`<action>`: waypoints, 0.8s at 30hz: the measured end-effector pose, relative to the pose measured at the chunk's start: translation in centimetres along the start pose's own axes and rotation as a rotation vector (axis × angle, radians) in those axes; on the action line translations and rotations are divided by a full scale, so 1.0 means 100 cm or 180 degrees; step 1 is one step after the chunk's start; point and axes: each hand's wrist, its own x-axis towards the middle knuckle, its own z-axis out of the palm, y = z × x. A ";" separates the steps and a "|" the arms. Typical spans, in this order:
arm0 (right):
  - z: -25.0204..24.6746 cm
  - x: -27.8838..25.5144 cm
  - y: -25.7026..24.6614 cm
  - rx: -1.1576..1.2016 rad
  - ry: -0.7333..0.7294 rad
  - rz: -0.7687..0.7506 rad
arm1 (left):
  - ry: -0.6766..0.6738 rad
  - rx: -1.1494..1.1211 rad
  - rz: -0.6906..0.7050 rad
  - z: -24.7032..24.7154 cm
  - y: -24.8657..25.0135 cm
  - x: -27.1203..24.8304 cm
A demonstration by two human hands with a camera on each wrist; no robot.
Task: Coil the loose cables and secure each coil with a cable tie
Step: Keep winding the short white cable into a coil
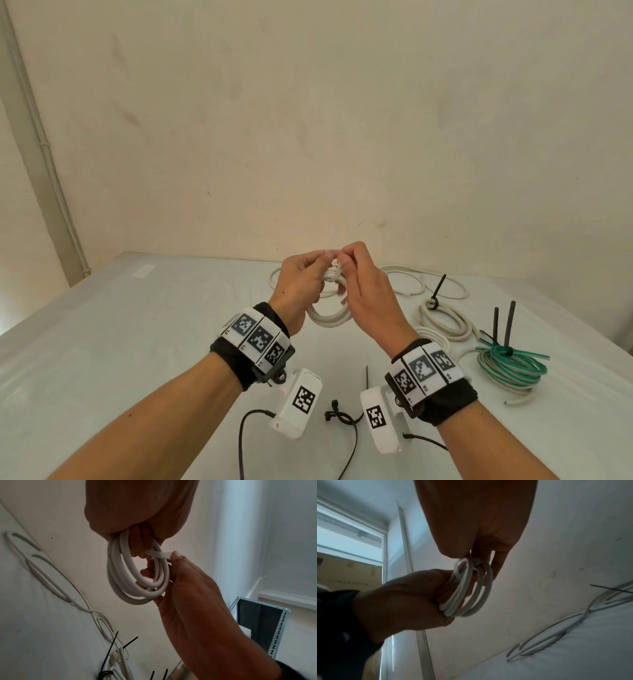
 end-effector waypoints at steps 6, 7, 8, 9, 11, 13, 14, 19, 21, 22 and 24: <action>-0.008 0.009 -0.012 -0.0014 -0.0054 0.0103 | 0.0179 -0.0100 0.0089 -0.003 -0.001 0.001; -0.009 0.010 -0.014 -0.0002 -0.0050 0.0115 | 0.0222 -0.0085 0.0086 -0.003 -0.002 0.002; -0.011 0.011 -0.015 -0.0024 -0.0018 0.0108 | 0.0258 -0.0076 0.0074 -0.002 -0.002 0.003; -0.012 0.011 -0.017 -0.0052 0.0017 0.0107 | 0.0296 -0.0081 0.0058 -0.002 -0.003 0.004; -0.012 0.010 -0.018 -0.0068 0.0063 0.0113 | 0.0381 -0.0137 0.0018 -0.004 -0.005 0.006; -0.012 0.008 -0.018 -0.0063 0.0070 0.0064 | 0.0444 -0.0216 -0.0049 -0.006 -0.007 0.007; -0.012 0.007 -0.019 -0.0067 0.0063 0.0017 | 0.0468 -0.0246 -0.0073 -0.007 -0.008 0.007; -0.010 0.001 -0.022 -0.0226 -0.0037 -0.0292 | 0.0541 -0.0342 -0.0111 -0.007 -0.013 0.006; -0.009 -0.001 -0.024 -0.0274 -0.0014 -0.0351 | 0.0577 -0.0312 -0.0087 -0.007 -0.013 0.005; -0.009 -0.002 -0.025 -0.0278 -0.0006 -0.0344 | 0.0601 -0.0301 -0.0088 -0.007 -0.012 0.005; -0.009 -0.003 -0.027 -0.0246 0.0009 -0.0341 | 0.0636 -0.0303 -0.0096 -0.007 -0.010 0.006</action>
